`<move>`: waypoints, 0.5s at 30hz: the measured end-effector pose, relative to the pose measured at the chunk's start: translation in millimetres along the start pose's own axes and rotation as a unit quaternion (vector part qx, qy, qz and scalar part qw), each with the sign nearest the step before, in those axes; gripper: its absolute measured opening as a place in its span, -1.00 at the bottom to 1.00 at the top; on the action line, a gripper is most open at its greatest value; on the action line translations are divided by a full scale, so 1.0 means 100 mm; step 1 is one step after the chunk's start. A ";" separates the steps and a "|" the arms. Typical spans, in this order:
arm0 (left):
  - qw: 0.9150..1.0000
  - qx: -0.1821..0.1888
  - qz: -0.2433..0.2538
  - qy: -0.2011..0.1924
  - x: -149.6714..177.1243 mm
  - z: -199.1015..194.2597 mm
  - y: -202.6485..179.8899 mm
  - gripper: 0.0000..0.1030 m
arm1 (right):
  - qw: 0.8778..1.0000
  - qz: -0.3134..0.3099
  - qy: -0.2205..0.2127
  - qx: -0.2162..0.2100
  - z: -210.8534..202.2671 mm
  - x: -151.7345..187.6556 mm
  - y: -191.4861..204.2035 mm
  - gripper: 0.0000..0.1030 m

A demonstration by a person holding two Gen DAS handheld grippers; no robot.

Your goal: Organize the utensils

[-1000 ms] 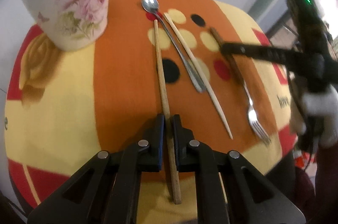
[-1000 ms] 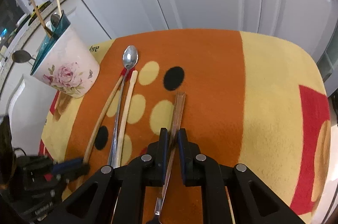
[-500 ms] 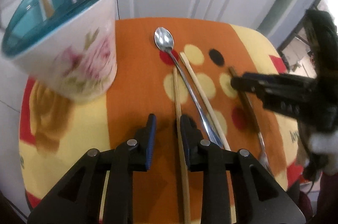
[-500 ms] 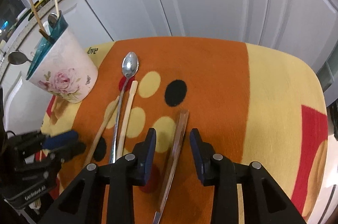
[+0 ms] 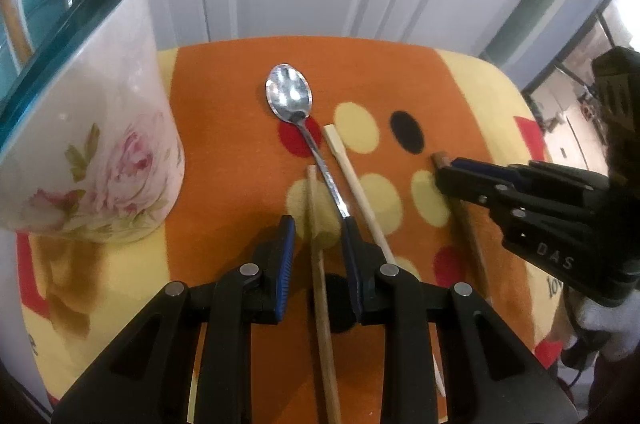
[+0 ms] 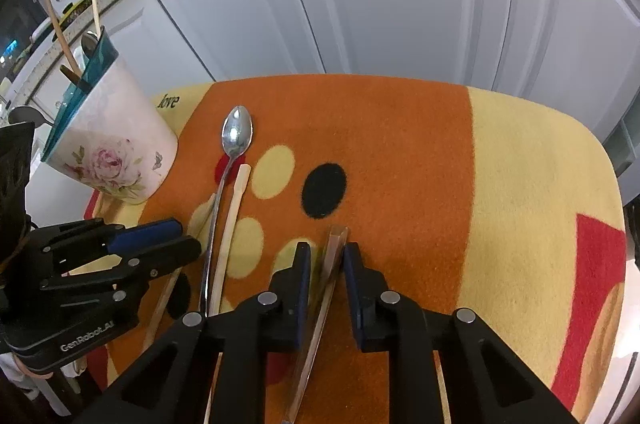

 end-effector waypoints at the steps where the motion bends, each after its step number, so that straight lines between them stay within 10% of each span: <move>1: 1.000 -0.007 0.008 0.005 -0.01 0.02 -0.01 -0.56 | 1.000 -0.001 0.002 0.001 0.01 0.00 0.00 -0.68; 15: 1.000 0.015 -0.010 -0.020 0.11 -0.17 0.14 -0.91 | 0.998 -0.008 -0.044 -0.034 -0.32 0.17 0.06 -0.80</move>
Point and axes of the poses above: each gripper's, at about its wrist camera, not at the fingertips, and z roughly the way its jaws point, y to its left, x to its underside, the point moved 3 cm from there along z, roughly the way its jaws point, and after that the axes turned 14 degrees about y, right-handed, at the moved point
